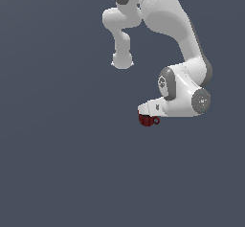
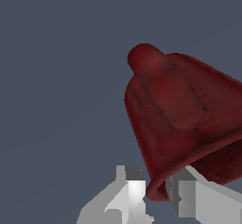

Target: Pick up the object and move it to a goal position.

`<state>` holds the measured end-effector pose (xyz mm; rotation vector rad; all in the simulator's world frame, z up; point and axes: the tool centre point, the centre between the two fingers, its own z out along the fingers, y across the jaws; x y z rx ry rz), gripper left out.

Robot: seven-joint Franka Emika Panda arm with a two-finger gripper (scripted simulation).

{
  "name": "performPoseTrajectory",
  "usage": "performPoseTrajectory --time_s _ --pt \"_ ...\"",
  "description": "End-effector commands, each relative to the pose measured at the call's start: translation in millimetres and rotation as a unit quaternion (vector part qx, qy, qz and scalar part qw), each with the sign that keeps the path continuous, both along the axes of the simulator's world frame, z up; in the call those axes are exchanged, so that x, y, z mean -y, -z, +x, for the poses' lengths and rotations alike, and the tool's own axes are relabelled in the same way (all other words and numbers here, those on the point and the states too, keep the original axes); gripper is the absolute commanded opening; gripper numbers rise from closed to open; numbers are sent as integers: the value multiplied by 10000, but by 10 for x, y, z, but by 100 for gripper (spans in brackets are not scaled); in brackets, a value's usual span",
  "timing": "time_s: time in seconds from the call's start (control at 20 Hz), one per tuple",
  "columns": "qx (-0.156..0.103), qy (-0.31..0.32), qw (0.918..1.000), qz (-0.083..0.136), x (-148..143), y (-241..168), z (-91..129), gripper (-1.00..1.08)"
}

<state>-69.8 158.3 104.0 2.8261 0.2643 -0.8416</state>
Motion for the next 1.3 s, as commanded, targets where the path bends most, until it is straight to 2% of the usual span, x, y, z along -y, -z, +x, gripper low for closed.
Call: performPoseTrajectory --time_s 0.0,0.6,0.9,1.25 --pt "13 -6 10000 6 -158 -143 21 -100" --pt "11 -4 10000 5 -918 -780 122 -100" --pt "12 -2 10000 2 -1095 -923 156 -100" --pt "14 -1 10000 1 -1166 -979 174 -100"
